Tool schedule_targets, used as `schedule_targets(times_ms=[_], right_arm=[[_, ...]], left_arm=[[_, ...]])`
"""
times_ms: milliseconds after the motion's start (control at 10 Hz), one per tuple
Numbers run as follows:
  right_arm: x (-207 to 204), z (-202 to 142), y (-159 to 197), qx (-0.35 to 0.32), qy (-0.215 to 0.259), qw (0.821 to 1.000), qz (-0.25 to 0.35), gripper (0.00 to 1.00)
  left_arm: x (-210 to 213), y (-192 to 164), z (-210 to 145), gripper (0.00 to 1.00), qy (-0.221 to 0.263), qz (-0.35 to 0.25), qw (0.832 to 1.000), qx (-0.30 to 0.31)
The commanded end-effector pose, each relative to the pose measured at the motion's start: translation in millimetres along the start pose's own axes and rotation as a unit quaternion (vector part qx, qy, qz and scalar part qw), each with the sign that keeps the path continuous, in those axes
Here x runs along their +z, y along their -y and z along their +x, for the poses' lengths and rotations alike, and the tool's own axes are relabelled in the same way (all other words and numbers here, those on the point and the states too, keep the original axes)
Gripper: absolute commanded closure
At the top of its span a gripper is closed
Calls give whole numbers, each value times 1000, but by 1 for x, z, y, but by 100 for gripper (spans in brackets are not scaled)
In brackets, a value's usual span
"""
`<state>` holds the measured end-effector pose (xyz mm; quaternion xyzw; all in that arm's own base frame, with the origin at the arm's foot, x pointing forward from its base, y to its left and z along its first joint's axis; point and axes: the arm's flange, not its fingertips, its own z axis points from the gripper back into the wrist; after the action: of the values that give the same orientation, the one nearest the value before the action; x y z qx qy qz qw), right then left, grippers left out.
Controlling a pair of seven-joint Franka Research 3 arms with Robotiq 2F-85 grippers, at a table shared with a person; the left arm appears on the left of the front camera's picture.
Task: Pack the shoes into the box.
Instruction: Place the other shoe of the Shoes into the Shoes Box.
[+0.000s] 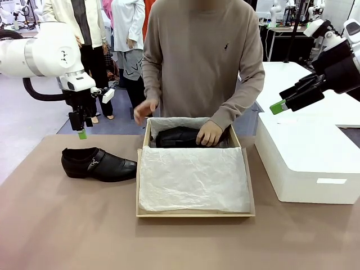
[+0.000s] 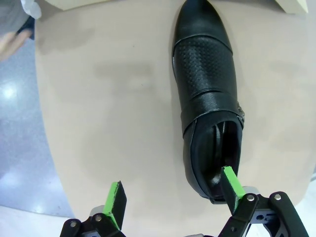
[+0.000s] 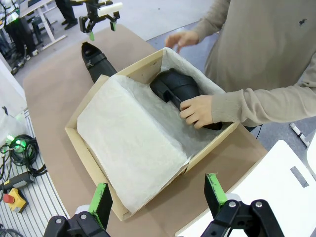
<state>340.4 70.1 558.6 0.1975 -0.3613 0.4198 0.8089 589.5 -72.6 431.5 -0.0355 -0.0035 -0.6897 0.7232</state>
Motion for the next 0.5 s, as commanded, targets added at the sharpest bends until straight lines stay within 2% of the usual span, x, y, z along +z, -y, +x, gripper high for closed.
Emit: schedule_targets(times_ms=[0,400], right_arm=[[0,0,1,-1,2,1000,0,0],[0,0,1,-1,2,1000,0,0]], left_arm=[[-4,9,-8,0,-1,15,1000,19],[-16,15,-9,0,-8,25,999,31]])
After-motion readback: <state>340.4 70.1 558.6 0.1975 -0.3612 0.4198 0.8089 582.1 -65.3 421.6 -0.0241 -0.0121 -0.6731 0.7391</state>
